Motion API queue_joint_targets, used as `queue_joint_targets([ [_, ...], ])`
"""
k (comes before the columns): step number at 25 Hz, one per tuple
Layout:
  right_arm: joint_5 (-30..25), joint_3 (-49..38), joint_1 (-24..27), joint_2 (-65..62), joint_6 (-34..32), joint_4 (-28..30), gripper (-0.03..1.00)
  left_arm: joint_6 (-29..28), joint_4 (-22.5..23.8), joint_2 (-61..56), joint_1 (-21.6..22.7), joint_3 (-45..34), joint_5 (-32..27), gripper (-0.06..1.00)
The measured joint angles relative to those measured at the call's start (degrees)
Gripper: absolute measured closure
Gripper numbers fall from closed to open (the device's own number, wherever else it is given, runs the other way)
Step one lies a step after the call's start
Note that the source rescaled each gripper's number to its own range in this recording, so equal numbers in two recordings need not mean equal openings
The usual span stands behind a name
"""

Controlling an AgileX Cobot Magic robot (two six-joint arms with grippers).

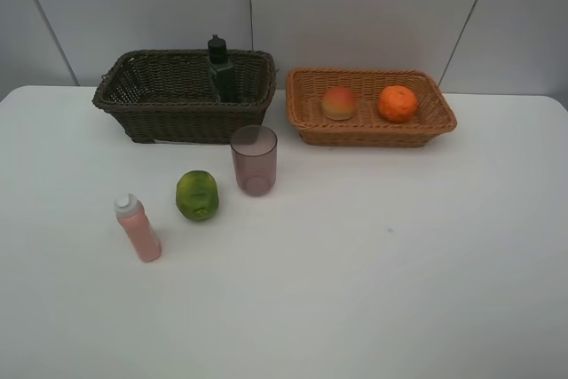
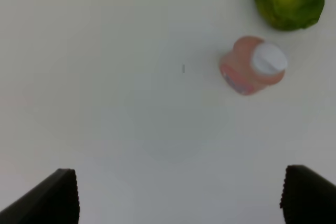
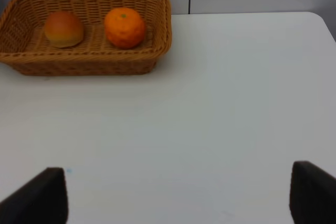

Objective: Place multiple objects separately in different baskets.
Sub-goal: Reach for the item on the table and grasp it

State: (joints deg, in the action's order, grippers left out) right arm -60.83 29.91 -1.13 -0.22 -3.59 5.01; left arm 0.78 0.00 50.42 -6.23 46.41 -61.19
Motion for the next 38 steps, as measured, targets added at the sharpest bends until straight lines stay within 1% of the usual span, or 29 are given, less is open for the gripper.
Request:
queue_joint_targets([
  [3, 0.00, 0.00, 0.00, 0.00, 0.00, 0.00, 0.12, -0.78, 0.00, 4.28, 0.00, 0.78, -1.02, -0.05],
  [5, 0.00, 0.00, 0.00, 0.00, 0.00, 0.00, 0.12, -1.28, 0.85, 6.36, -0.88, 1.13, -0.86, -0.05],
  [7, 0.00, 0.00, 0.00, 0.00, 0.00, 0.00, 0.12, -2.40, 2.45, 7.92, -3.10, 1.25, -0.52, -0.05],
  [11, 0.00, 0.00, 0.00, 0.00, 0.00, 0.00, 0.12, -7.30, 7.32, 11.62, -7.72, 1.44, -0.48, -0.05],
  [14, 0.00, 0.00, 0.00, 0.00, 0.00, 0.00, 0.12, -10.52, 9.91, 15.01, -9.92, 3.41, -1.13, -0.05],
  [16, 0.00, 0.00, 0.00, 0.00, 0.00, 0.00, 0.12, -11.56, 9.85, 16.96, -10.91, 5.49, -1.13, -0.05],
  [20, 0.00, 0.00, 0.00, 0.00, 0.00, 0.00, 0.12, -12.16, 7.45, 20.49, -12.01, 9.50, -1.18, -0.05],
  [22, 0.00, 0.00, 0.00, 0.00, 0.00, 0.00, 0.12, -12.45, 6.89, 22.59, -12.81, 10.31, -1.46, -0.05],
  [26, 0.00, 0.00, 0.00, 0.00, 0.00, 0.00, 0.12, -14.50, 7.39, 26.44, -14.20, 10.36, -1.37, -0.05],
  [31, 0.00, 0.00, 0.00, 0.00, 0.00, 0.00, 0.12, -19.51, 7.10, 30.27, -14.97, 10.36, 3.89, -0.05],
  [38, 0.00, 0.00, 0.00, 0.00, 0.00, 0.00, 0.12, -21.51, 7.35, 37.69, -20.52, 10.38, 7.23, -0.05],
])
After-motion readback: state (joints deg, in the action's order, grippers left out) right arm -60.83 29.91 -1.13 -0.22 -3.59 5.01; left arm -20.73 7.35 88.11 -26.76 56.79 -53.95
